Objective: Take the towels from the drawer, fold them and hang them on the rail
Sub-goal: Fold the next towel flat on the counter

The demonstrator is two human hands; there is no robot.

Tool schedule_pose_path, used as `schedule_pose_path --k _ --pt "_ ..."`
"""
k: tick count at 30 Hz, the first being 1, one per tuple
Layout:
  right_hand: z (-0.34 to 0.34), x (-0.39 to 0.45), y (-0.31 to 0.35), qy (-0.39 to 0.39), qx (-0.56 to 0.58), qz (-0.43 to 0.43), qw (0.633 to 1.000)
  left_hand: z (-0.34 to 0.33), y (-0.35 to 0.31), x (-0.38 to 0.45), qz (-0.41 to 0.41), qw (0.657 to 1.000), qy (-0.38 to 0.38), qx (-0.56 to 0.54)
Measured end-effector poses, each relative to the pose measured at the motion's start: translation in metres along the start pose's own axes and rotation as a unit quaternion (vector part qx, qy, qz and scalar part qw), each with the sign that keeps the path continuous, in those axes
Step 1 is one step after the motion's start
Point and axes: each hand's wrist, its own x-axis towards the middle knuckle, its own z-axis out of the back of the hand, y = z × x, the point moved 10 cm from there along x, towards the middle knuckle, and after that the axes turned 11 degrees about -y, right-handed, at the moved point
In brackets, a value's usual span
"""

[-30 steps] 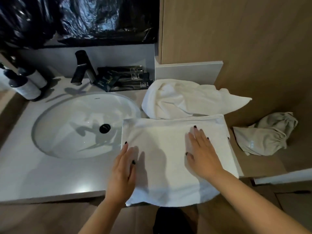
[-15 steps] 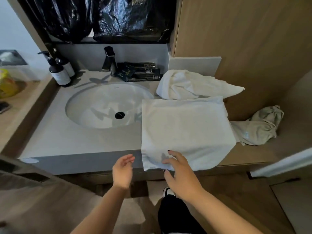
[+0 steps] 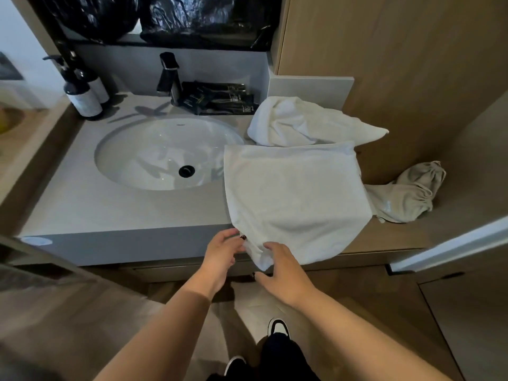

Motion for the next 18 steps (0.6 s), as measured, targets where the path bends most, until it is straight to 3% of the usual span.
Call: schedule_pose_path --k 2,7,12,15,18 --pt "-0.008 0.006 -0.004 -0.006 -0.011 -0.014 1.000 -0.003 -0.006 -0.004 -0.011 1.000 0.014 -0.003" --pt "0.034 0.017 -0.012 -0.143 0.044 -0.029 0.988 -0.007 -0.022 -0.001 -0.023 1.000 0.011 -0.009" --pt "0.094 0.017 -0.019 -0.254 0.099 -0.058 0.960 0.004 -0.004 0.009 0.024 0.995 -0.093 -0.007" --pt "0.117 0.014 -0.011 -0.282 0.107 -0.047 0.952 -0.016 0.020 0.006 0.087 0.995 -0.056 -0.010" --pt "0.134 0.008 -0.004 -0.289 0.102 -0.025 0.952 -0.043 0.026 0.001 0.100 0.995 -0.009 0.000"
